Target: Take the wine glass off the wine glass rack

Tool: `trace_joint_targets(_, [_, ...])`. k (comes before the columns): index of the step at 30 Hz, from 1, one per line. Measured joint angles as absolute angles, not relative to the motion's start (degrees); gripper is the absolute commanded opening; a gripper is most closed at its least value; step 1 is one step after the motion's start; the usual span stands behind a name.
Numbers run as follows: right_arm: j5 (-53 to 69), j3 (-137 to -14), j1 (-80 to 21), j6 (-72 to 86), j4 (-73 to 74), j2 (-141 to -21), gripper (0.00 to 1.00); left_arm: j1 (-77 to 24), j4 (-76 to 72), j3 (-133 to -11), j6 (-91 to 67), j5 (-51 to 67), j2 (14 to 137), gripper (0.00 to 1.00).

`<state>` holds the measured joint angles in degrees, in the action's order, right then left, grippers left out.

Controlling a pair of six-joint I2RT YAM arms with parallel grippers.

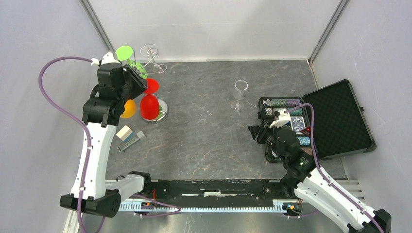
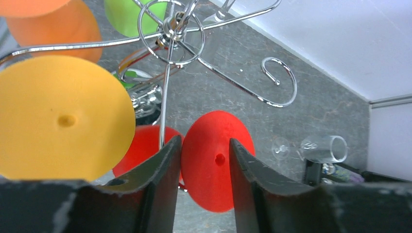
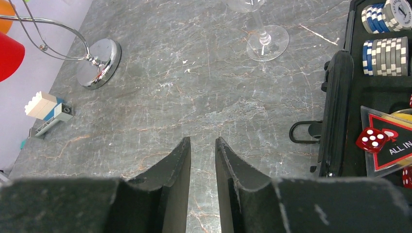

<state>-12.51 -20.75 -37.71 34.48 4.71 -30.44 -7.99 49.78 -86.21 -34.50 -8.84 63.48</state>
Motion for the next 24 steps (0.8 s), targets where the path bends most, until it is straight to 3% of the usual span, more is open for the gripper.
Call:
trace_joint_targets(5, [-12.53, -20.75, -37.71, 34.30, 4.36, -30.28, 0.30, -7.70, 48.73, -82.96, -37.58, -8.60, 59.96, 0.23])
trace_joint_targets(8, [-12.56, -20.75, -37.71, 34.15, 4.14, -30.35, 0.30, -7.57, 48.03, -81.41, -38.98, -8.60, 58.30, 0.02])
trace_joint_targets(24, [-12.49, -20.78, -37.71, 33.19, 3.27, -35.00, 0.30, -7.57, 44.82, -78.98, -41.34, -7.44, 51.86, 0.02])
